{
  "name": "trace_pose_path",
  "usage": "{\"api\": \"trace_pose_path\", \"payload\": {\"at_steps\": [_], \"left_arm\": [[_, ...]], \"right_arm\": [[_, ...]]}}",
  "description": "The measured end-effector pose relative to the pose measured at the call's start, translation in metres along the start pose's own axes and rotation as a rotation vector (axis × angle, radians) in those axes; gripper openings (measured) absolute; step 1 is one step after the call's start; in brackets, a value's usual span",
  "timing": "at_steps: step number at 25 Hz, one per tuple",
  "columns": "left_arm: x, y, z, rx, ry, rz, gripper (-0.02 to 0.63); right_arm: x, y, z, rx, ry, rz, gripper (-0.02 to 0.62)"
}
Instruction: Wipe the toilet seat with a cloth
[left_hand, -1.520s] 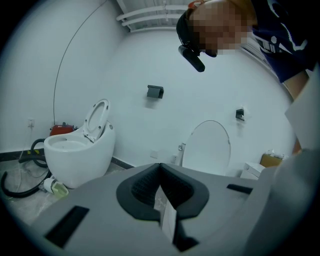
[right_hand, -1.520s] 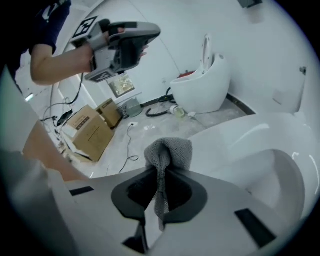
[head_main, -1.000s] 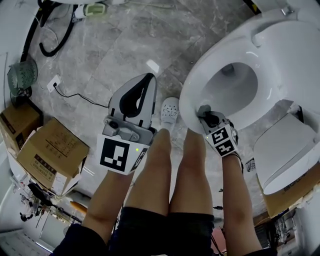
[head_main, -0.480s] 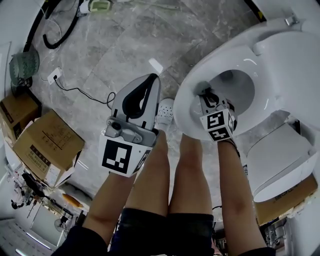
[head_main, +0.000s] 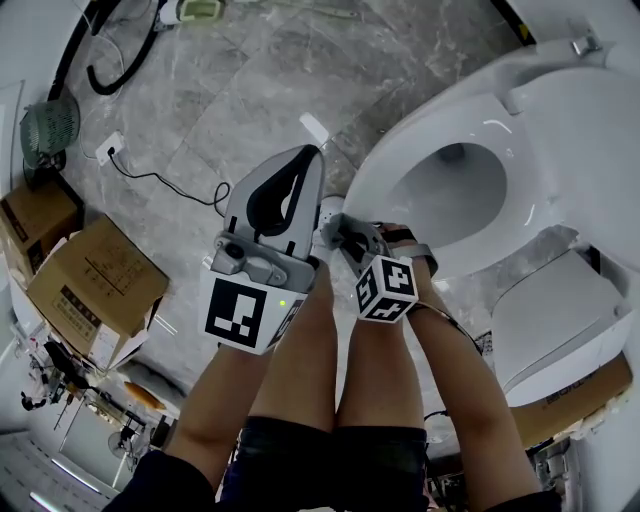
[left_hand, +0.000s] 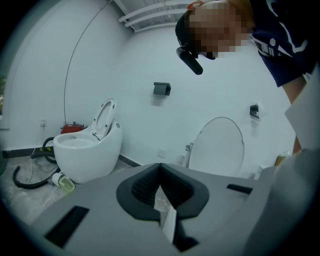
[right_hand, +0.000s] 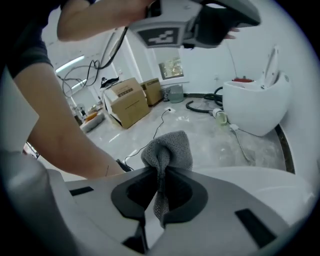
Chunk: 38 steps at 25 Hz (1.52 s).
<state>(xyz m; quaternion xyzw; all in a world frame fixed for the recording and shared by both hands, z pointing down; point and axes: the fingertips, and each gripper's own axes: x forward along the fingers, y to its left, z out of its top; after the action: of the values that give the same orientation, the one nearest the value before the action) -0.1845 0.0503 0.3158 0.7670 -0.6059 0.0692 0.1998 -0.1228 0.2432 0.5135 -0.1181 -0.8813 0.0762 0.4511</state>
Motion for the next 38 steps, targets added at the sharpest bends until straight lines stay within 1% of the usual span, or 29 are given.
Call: {"api": "trace_pose_path", "payload": {"at_steps": [1,2,4,8,11,13,14,15,16,17,18,20,22,24,25,27,29,31,33,35,38], "left_arm": [[0.0,0.001,0.002,0.002,-0.002,0.001,0.012],[-0.001,0.003,0.003,0.004,-0.003,0.003,0.012],[-0.001,0.008,0.005,0.006,-0.006,0.012,0.012],[-0.002,0.018,0.005,-0.002,-0.009,0.036,0.012],[-0.003,0.021,0.005,-0.009,-0.013,0.045,0.012],[-0.004,0.021,0.005,-0.013,-0.014,0.045,0.012],[-0.004,0.021,0.005,-0.014,-0.013,0.045,0.012],[-0.003,0.021,0.005,-0.016,-0.012,0.045,0.012],[-0.003,0.022,0.005,-0.018,-0.011,0.045,0.012],[-0.002,0.022,0.005,-0.02,-0.01,0.046,0.012],[-0.001,0.022,0.004,-0.021,-0.009,0.046,0.012],[0.002,0.022,0.004,-0.023,-0.008,0.045,0.012],[0.006,0.022,0.004,-0.023,-0.007,0.043,0.012],[0.009,0.022,0.004,-0.02,-0.005,0.04,0.012],[0.011,0.022,0.004,-0.019,-0.004,0.038,0.012],[0.014,0.023,0.004,-0.017,-0.003,0.035,0.012],[0.016,0.024,0.004,-0.016,-0.002,0.032,0.012],[0.019,0.021,0.004,-0.015,-0.002,0.028,0.012],[0.022,0.017,0.003,-0.014,0.001,0.023,0.012],[0.025,0.014,0.003,-0.014,0.004,0.02,0.012],[0.028,0.01,0.004,-0.013,0.006,0.014,0.012]], "right_arm": [[0.003,0.002,0.003,-0.016,0.007,-0.002,0.051],[0.003,-0.003,0.005,-0.01,0.004,-0.02,0.051],[-0.002,-0.03,0.008,0.046,-0.025,-0.086,0.051],[-0.029,-0.119,0.005,0.175,-0.082,-0.281,0.051],[-0.064,-0.194,-0.011,0.28,-0.111,-0.464,0.051],[-0.091,-0.236,-0.026,0.348,-0.117,-0.58,0.051],[-0.101,-0.251,-0.031,0.375,-0.118,-0.619,0.051],[-0.107,-0.259,-0.034,0.393,-0.12,-0.637,0.051],[-0.108,-0.261,-0.034,0.396,-0.122,-0.63,0.051],[-0.104,-0.255,-0.03,0.377,-0.121,-0.598,0.051],[-0.095,-0.241,-0.023,0.337,-0.118,-0.543,0.051],[-0.068,-0.195,-0.006,0.214,-0.103,-0.392,0.051],[-0.04,-0.137,0.005,0.081,-0.073,-0.239,0.051],[-0.021,-0.086,0.008,-0.009,-0.05,-0.124,0.051],[-0.016,-0.069,0.007,-0.03,-0.045,-0.086,0.051],[-0.012,-0.054,0.003,-0.029,-0.049,-0.047,0.051],[-0.017,-0.066,-0.002,0.022,-0.071,-0.06,0.049],[-0.03,-0.097,-0.011,0.095,-0.093,-0.134,0.049],[-0.049,-0.136,-0.027,0.177,-0.102,-0.232,0.049],[-0.073,-0.178,-0.049,0.261,-0.088,-0.343,0.049],[-0.112,-0.23,-0.098,0.38,-0.016,-0.524,0.051]]}}
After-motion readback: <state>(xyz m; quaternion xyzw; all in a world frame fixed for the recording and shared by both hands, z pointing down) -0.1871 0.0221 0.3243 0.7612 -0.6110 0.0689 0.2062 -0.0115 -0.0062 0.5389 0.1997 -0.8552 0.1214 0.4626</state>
